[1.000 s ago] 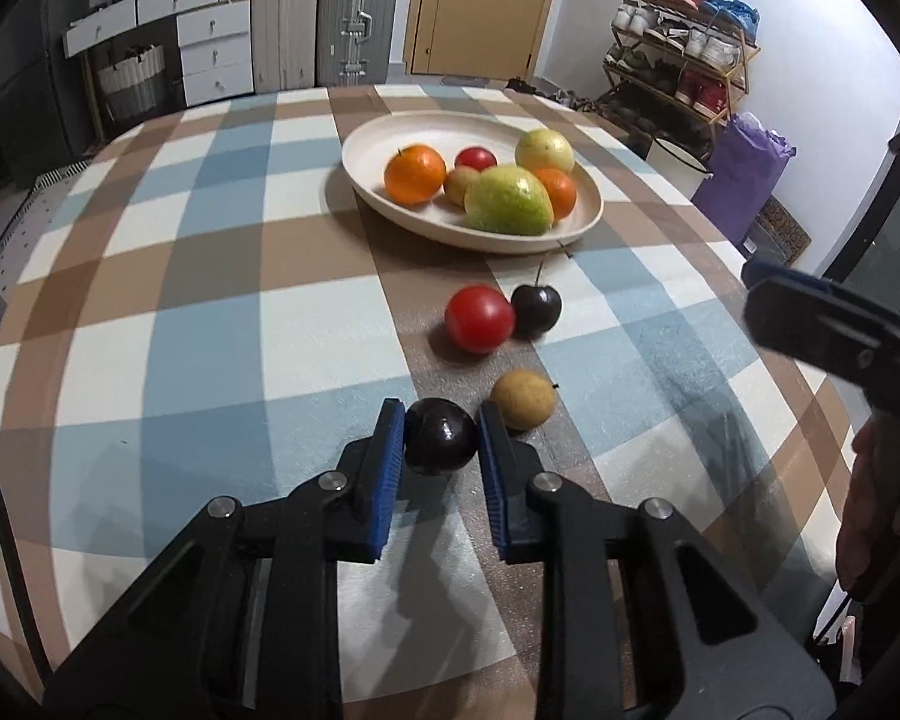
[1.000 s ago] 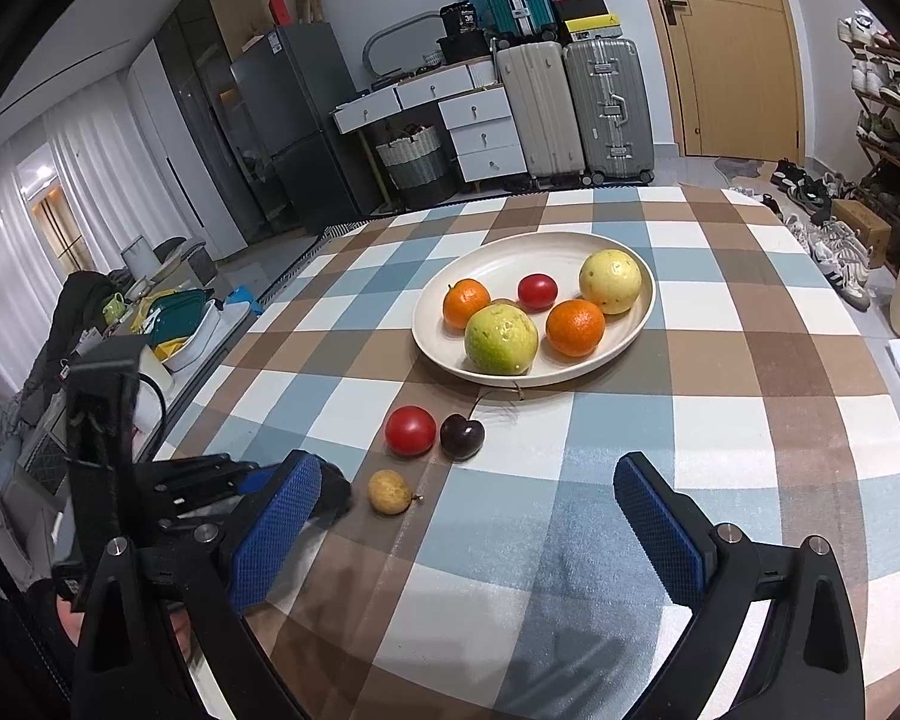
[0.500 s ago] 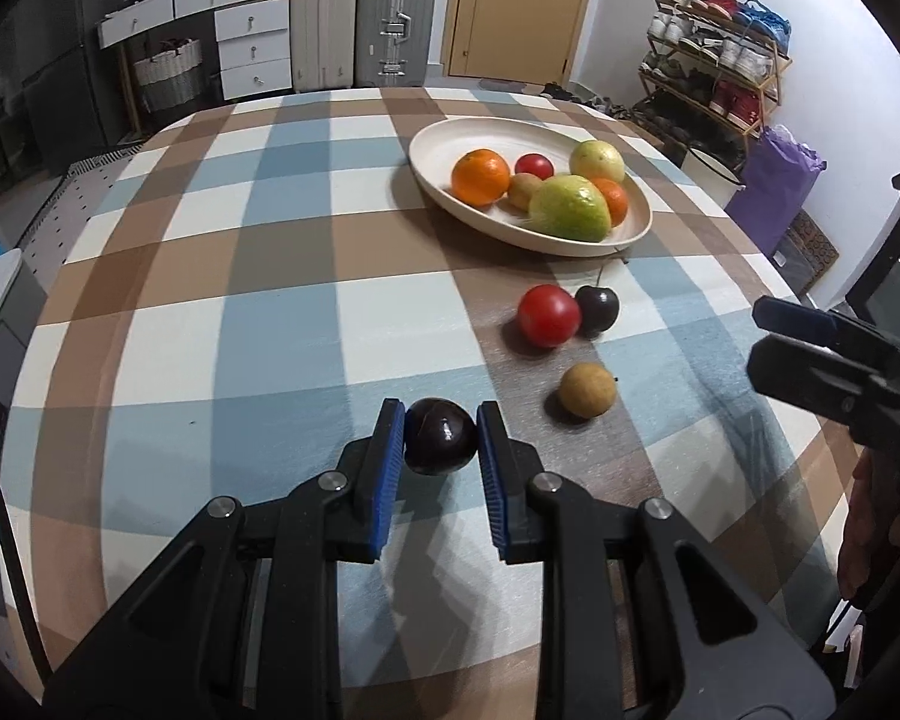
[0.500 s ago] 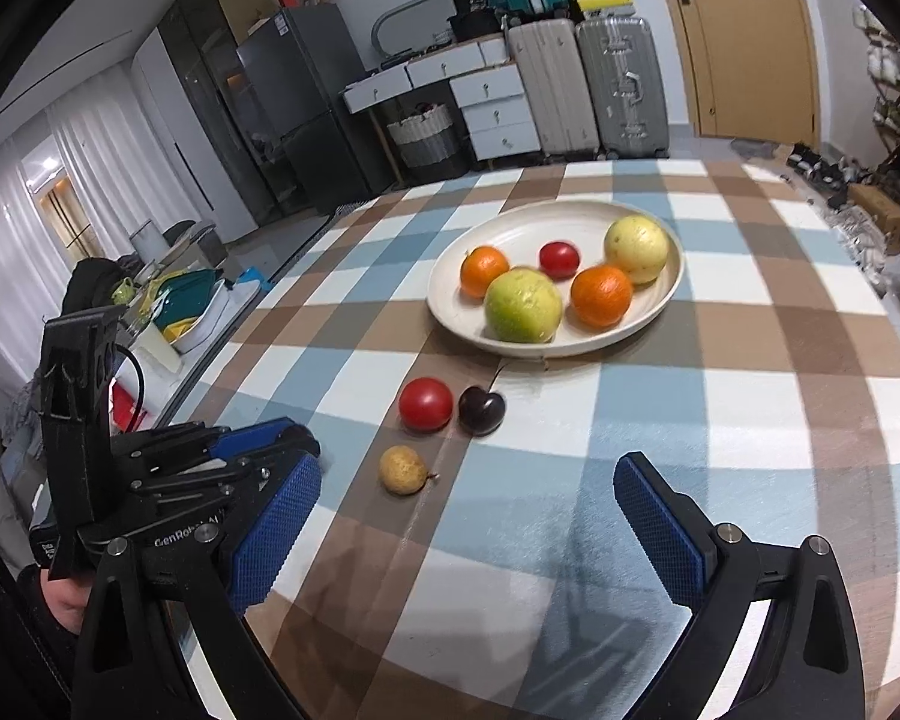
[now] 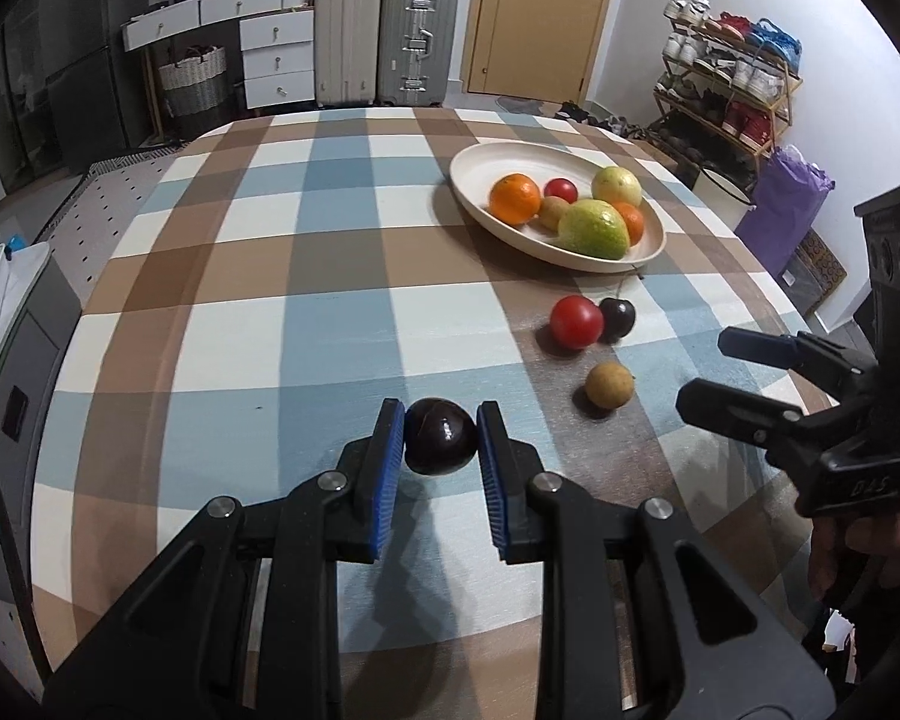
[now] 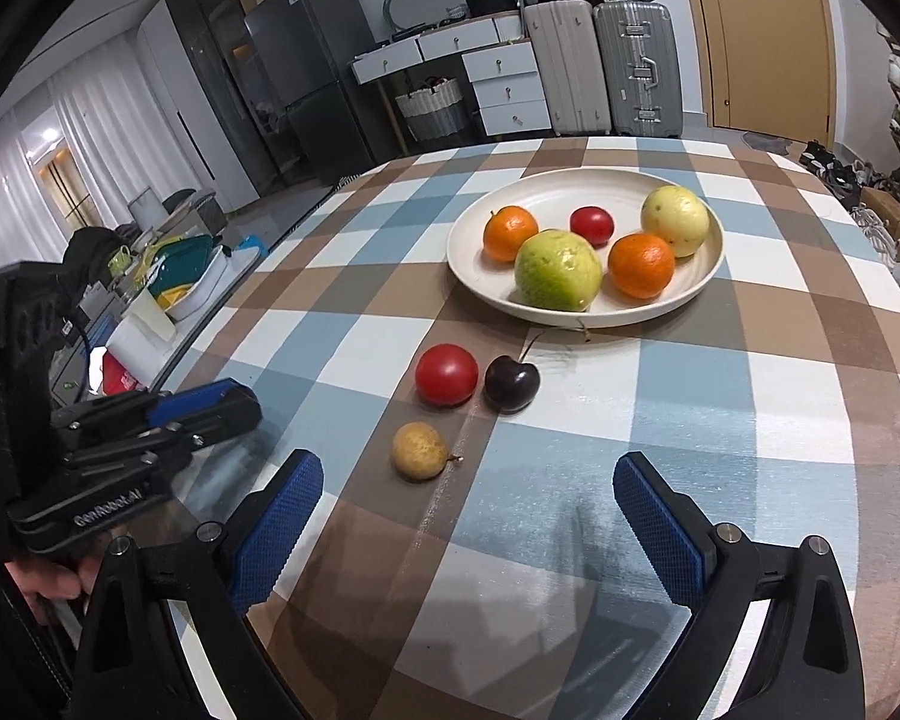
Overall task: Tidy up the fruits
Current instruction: 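Hold the plum in the left tool while the right tool grasps the small brown fruit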
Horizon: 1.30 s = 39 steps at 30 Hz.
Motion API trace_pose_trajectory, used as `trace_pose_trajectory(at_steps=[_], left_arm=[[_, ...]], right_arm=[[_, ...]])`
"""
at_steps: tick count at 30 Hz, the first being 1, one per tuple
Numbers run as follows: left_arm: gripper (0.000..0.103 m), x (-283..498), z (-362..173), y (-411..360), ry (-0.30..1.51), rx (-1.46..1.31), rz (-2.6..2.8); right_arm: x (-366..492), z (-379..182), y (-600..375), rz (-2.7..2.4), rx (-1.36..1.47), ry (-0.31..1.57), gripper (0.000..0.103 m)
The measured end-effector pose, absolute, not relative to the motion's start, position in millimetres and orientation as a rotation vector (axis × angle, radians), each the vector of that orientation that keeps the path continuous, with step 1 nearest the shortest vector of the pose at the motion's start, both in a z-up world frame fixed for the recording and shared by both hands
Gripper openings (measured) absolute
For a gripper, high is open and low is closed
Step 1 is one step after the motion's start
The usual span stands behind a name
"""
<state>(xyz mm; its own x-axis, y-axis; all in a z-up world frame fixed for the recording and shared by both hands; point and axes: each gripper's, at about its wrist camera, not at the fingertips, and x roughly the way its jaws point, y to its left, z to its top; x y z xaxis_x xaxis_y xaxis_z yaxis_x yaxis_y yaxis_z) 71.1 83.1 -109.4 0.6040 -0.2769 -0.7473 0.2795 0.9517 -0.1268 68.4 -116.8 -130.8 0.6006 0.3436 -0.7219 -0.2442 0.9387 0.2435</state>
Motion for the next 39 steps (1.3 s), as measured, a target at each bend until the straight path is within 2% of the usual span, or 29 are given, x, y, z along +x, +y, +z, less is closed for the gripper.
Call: trace_pose_trajectory(at_steps=[11, 13, 16, 18, 22, 25, 26, 38, 39], left_arm=[[0.022, 69, -108, 105, 0.860, -0.042, -0.302], [0.022, 69, -107, 109, 0.858, -0.052, -0.301], [0.022, 70, -107, 115, 0.857, -0.065, -0.295], [0.022, 70, -108, 117, 0.857, -0.072, -0.294], [0.022, 70, -110, 121, 0.859, -0.079, -0.293], [0.022, 71, -110, 123, 0.857, -0.082, -0.290], [0.022, 71, -110, 124, 0.856, -0.082, -0.291], [0.022, 77, -100, 114, 0.840, -0.055, -0.308], [0.022, 77, -98, 112, 0.838, -0.050, -0.310]], right_arm=[[81, -148, -94, 0.328, 0.070, 0.940, 0.079], [82, -149, -91, 0.330, 0.062, 0.945, 0.078], [84, -152, -86, 0.333, 0.050, 0.955, 0.070], [86, -154, -84, 0.344, 0.054, 0.966, 0.056], [85, -154, -78, 0.349, 0.031, 0.963, 0.052], [84, -154, -75, 0.356, 0.011, 0.959, 0.039], [84, -154, -74, 0.362, 0.008, 0.958, 0.032], [77, -143, -72, 0.386, -0.005, 0.903, 0.027], [77, -141, -74, 0.387, 0.001, 0.896, 0.025]])
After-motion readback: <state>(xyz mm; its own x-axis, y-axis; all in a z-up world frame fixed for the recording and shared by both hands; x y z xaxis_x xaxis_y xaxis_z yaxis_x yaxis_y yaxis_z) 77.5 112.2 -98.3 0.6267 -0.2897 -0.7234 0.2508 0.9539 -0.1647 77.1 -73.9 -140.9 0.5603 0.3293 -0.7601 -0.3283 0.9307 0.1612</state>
